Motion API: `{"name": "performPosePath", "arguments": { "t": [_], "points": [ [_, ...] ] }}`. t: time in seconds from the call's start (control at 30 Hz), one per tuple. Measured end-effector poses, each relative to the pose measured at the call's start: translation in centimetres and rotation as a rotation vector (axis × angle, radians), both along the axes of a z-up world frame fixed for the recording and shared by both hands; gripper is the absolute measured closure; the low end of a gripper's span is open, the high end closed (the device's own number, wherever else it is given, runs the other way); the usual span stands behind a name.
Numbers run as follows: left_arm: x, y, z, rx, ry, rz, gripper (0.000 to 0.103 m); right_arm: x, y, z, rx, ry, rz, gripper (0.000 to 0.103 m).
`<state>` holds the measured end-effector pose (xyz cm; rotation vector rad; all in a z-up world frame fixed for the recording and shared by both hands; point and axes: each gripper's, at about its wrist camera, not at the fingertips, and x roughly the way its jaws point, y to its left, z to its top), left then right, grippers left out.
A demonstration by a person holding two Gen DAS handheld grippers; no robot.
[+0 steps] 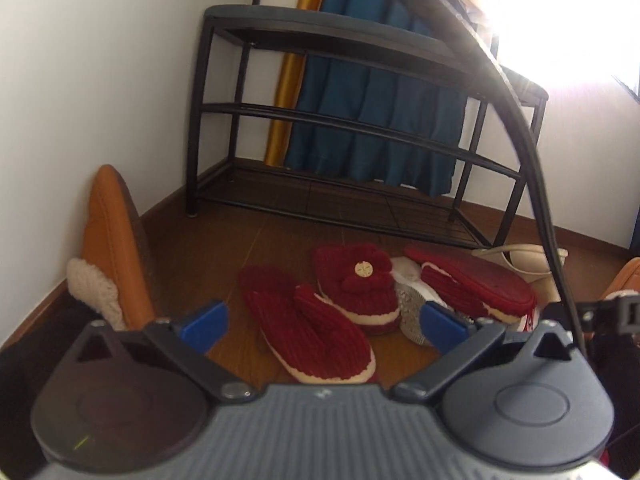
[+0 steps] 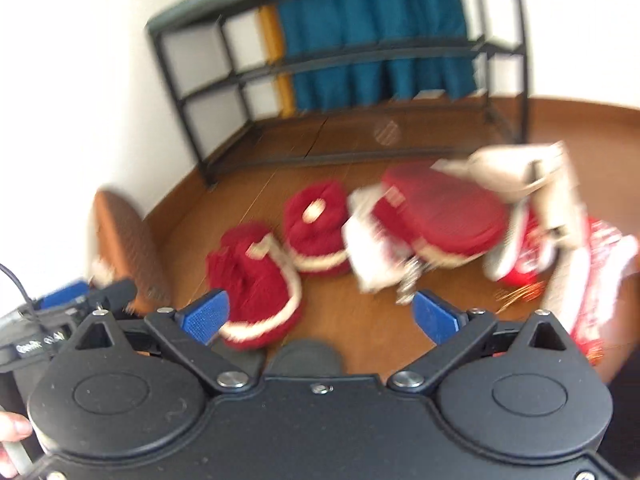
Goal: Organize scattered shoes
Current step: 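Move the left tool to the red pom-pom slipper and close on it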
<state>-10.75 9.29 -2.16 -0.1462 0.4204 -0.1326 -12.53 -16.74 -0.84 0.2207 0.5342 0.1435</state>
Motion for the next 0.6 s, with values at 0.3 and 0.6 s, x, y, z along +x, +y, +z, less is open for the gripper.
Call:
{"name": "performPosePath", "arguments": {
  "t": [0.3,0.6],
  "points": [
    [5.8,-3.4,-1.4,-0.057,-0.026,-0.131,0.001,-5.3,-8.7,1.6,0.209,-0.037,-0.175,0.0],
    [15.5,-5.8,-5.1,-0.06,0.029,-0.082,0.001,-3.3,-8.8,1.7,0.235,-0.034,-0.068,0.0]
  ]
}}
